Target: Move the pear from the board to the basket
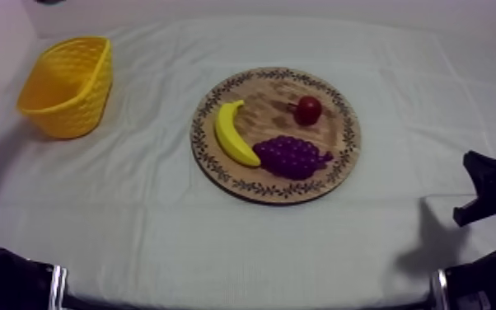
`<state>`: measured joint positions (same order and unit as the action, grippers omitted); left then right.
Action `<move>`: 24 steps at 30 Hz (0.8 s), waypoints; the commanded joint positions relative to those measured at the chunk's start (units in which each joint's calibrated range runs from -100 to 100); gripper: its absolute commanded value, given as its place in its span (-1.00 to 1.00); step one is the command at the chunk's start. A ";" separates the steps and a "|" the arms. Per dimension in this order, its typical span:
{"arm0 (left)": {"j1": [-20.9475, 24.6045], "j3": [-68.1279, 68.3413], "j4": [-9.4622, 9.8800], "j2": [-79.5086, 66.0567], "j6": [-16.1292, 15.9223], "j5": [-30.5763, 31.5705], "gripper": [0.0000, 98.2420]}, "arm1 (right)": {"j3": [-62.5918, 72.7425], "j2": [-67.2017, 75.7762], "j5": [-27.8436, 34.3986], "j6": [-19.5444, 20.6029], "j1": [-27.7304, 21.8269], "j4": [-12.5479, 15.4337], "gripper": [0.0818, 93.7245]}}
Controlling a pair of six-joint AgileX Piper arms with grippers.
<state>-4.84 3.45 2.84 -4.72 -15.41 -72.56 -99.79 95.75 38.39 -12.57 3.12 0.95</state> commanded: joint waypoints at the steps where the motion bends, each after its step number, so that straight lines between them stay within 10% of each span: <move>1: 3.96 2.11 0.13 0.62 -0.11 0.53 0.22 | 0.01 0.01 0.00 0.00 0.02 0.00 -0.99; 24: 3.68 13.35 0.87 6.32 5.20 7.06 0.86 | 0.01 0.01 0.00 0.00 0.10 0.00 -0.99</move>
<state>-0.98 16.54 3.76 3.58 -10.88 -65.52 -99.79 95.75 38.39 -12.57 3.21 0.95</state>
